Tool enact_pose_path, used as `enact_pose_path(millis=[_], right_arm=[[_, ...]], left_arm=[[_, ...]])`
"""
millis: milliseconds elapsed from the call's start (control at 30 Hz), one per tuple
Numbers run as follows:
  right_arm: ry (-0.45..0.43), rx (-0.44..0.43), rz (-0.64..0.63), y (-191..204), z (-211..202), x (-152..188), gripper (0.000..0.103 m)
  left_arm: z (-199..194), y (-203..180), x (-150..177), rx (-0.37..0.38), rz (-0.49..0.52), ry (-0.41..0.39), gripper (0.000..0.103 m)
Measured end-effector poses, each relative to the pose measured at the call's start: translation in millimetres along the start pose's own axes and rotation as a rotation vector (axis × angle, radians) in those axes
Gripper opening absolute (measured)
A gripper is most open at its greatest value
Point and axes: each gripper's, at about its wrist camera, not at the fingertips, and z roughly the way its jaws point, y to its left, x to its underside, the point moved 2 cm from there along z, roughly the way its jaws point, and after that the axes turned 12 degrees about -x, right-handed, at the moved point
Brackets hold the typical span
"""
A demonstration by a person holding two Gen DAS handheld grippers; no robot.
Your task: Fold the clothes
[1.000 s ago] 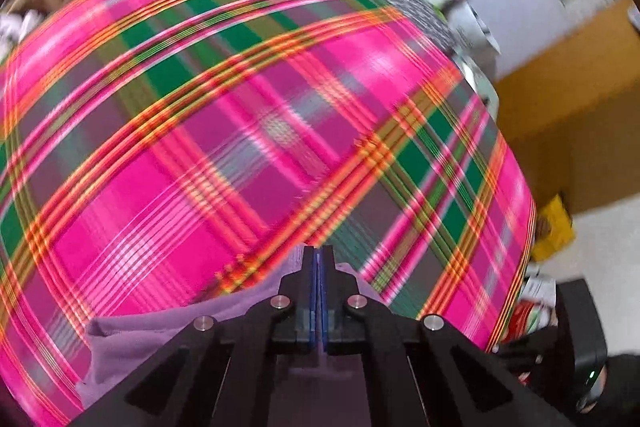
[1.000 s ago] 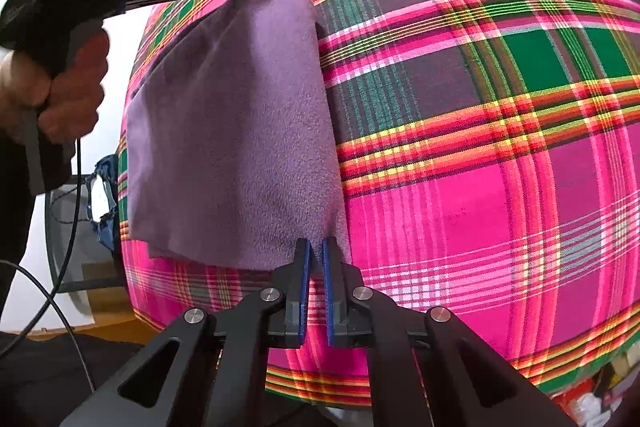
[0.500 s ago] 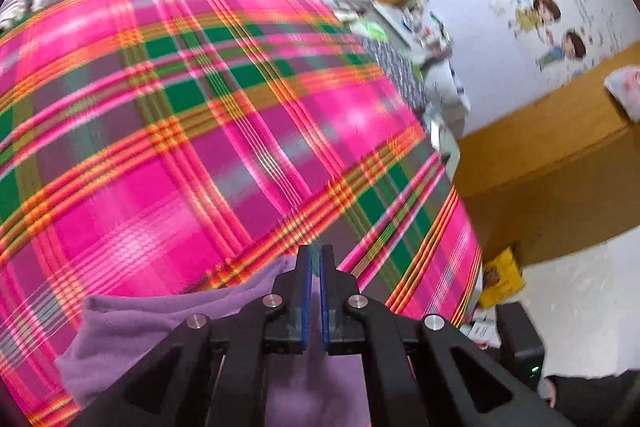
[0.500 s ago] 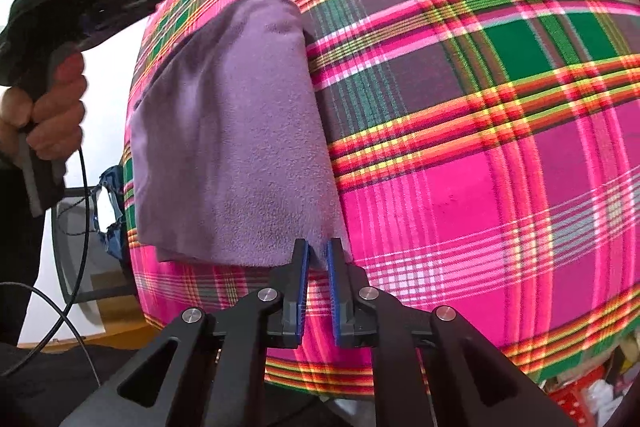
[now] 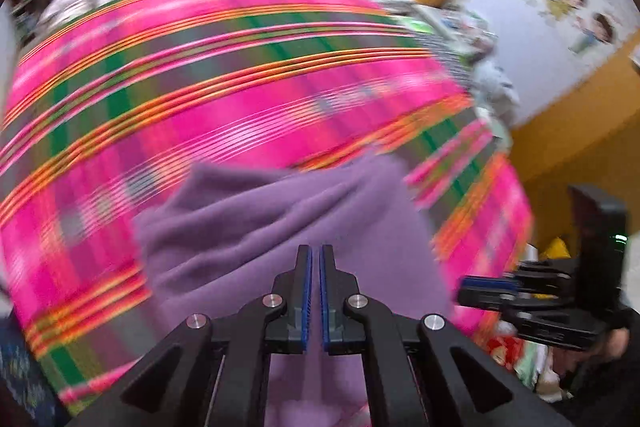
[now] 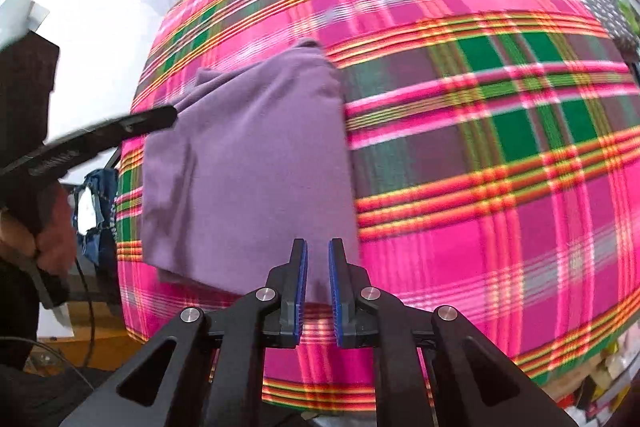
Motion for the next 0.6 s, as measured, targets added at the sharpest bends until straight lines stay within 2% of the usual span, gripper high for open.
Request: enact_pose_path(millis=[100,167,333,467,600], right_arm=[[0.057,0.013,-0.009,0.0,15.8,2.2,0.012],[0.079,0.022,0.006,-3.4,21.2,4.5,0.012],[0.022,0.018,-0.022,4.9,4.4,-3.1,0.012],[-0.005,0.027,-0.057,14.7,0.8,-18.3,0.012],[-0.01,0.032,-0.113,28.9,11.9,-46.5,0.012]], left_arm=[[12.5,26.8,7.5,-0.032,-0.09,0.026,0.002],[15.3,37.7,8.7,-0.021,-0.128,0.035,0.002],[-1.7,36.2,8.9,-0.004,-0.116,-0.029,0.002],[-3.5,33.6,15.7,-0.031,-0.098,-0.033,0.002],[-3.9,44.4,27.9,-0.061,-0.144,-0.019,0.002]])
